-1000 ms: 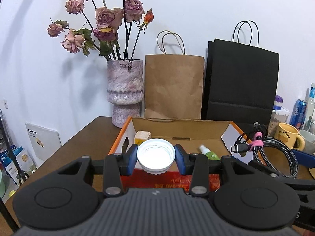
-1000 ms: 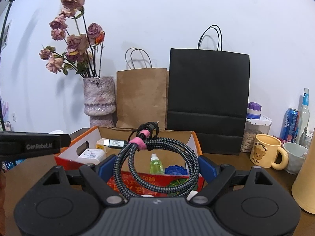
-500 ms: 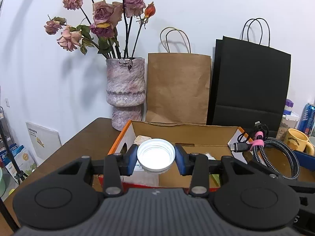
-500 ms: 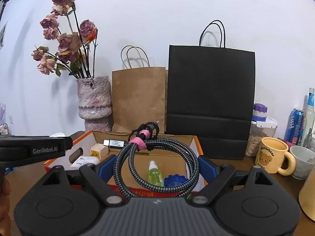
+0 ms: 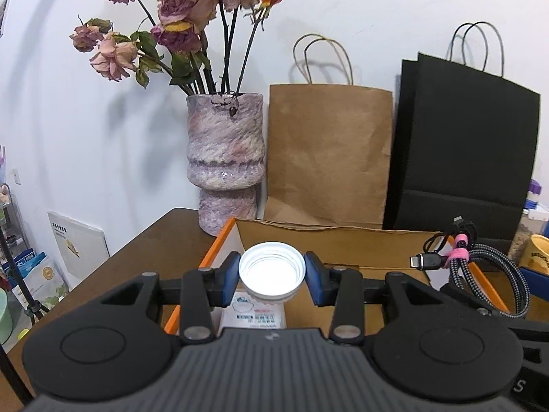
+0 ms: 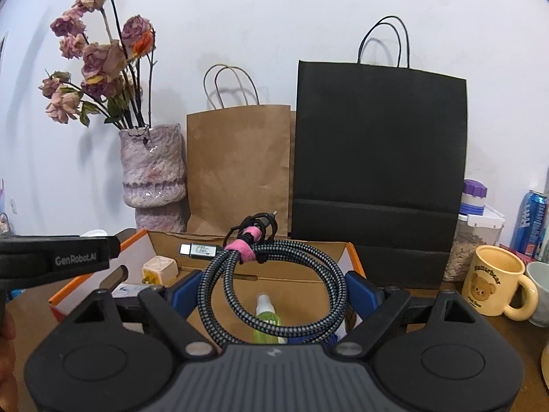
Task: Organize rigid objects
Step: 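Carry the cable and lid into the red box and open both tools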
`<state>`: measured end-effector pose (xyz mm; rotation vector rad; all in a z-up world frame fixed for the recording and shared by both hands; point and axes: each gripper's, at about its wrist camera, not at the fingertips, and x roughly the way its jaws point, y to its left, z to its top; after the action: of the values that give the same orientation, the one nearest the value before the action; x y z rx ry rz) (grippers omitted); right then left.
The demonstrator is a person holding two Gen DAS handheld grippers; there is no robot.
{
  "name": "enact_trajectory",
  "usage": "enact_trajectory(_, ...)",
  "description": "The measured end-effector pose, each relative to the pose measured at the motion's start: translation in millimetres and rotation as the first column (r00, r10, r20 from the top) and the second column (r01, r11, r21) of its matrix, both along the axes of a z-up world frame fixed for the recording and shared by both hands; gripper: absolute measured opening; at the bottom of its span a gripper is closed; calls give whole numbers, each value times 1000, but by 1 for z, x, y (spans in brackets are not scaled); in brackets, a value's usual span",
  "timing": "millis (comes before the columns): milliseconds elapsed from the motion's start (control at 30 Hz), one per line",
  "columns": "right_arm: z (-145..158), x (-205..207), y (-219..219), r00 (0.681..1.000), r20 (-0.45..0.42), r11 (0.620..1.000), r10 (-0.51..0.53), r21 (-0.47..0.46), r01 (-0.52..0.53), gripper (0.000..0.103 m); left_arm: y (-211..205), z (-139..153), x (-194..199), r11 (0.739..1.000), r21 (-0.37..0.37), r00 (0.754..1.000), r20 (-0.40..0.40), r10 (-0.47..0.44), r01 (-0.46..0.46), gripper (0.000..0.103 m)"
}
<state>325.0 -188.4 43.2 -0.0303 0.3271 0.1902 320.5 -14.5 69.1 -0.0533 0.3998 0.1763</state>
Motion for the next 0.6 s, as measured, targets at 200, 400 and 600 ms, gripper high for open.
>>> enact_trajectory(200, -7, 23, 3, 1000, -15, 1000, 6, -10, -6, 87, 5, -7, 21, 1000, 18, 1000, -12, 5, -5, 41)
enact_trajectory(400, -14, 39, 9, 1000, -21, 999, 21, -38, -21, 87, 8, -15, 41, 999, 44, 999, -35, 16, -14, 41)
enact_trajectory(600, -22, 46, 9, 999, -39, 999, 19, -48, -21, 87, 11, -22, 48, 998, 59, 998, -54, 16, -13, 41)
